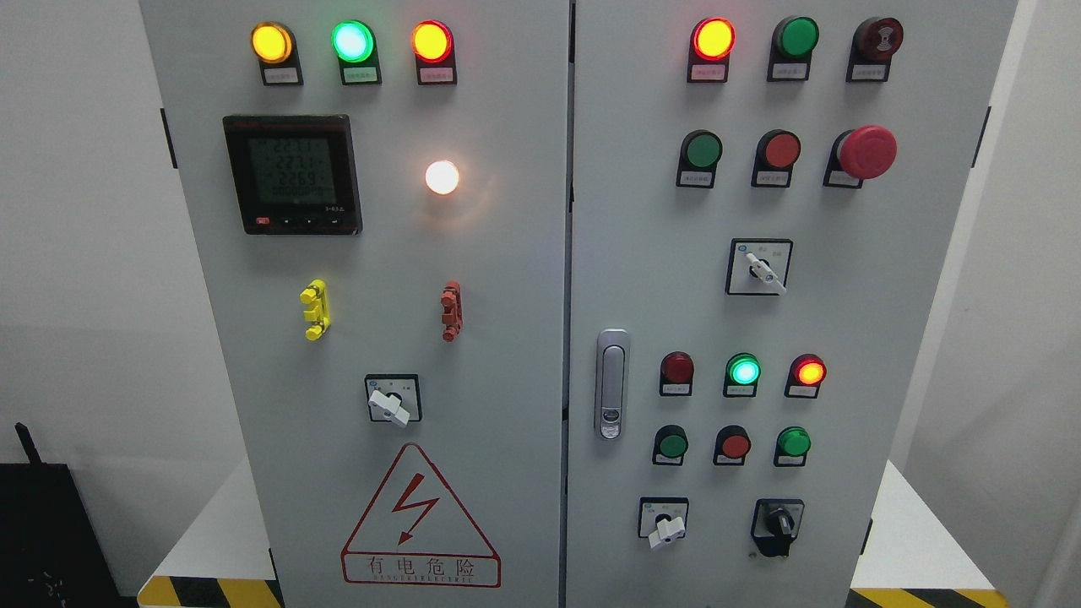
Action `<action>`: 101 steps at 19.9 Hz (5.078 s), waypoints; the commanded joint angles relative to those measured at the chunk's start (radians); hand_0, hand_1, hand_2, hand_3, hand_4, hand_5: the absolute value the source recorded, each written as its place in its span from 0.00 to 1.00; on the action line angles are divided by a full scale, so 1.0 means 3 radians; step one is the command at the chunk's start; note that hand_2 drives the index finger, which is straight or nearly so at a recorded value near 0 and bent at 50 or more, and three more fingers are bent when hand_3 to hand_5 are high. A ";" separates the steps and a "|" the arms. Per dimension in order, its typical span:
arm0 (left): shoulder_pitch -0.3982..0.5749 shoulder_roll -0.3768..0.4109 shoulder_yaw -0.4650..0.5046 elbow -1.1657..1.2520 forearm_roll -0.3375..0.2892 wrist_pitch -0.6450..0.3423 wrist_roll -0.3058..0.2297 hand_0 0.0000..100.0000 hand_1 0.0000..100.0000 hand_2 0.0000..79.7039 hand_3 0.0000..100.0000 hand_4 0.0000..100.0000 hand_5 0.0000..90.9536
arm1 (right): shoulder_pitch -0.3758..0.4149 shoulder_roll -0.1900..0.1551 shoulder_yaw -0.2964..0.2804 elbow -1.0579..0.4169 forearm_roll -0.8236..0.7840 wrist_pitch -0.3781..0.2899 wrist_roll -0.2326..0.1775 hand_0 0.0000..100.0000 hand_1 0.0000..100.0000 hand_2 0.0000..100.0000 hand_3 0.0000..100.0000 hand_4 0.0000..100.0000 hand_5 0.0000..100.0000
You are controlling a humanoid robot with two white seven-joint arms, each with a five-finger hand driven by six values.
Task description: Press green start button
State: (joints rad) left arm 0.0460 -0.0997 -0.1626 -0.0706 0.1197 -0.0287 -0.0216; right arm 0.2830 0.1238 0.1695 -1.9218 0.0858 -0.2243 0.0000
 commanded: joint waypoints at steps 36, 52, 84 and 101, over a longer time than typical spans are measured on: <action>0.0005 0.0000 0.0000 0.0000 0.0000 -0.0001 0.0000 0.12 0.56 0.00 0.00 0.00 0.00 | -0.0596 0.0002 -0.0421 0.0111 0.1452 -0.0326 -0.0031 0.21 0.29 0.00 0.45 0.36 0.11; 0.0000 0.0000 0.0000 0.0000 0.0000 -0.0001 0.0000 0.12 0.56 0.00 0.00 0.00 0.00 | -0.1015 0.0012 -0.0734 0.0280 0.2797 -0.0459 -0.0194 0.44 0.31 0.00 0.57 0.54 0.38; 0.0000 0.0000 0.0000 0.0000 0.0000 -0.0001 0.0000 0.12 0.56 0.00 0.00 0.00 0.00 | -0.1444 0.0027 -0.0637 0.0658 0.3299 -0.0296 -0.0245 0.46 0.33 0.00 0.58 0.56 0.40; 0.0000 0.0000 0.0000 0.0000 0.0000 -0.0001 0.0000 0.12 0.56 0.00 0.00 0.00 0.00 | -0.1588 0.0027 -0.0631 0.0843 0.3298 -0.0244 -0.0240 0.47 0.33 0.00 0.58 0.56 0.40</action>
State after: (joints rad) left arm 0.0461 -0.0997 -0.1626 -0.0706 0.1197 -0.0287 -0.0215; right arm -0.1792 0.1317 -0.0017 -1.7037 1.0755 -0.2991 -0.0727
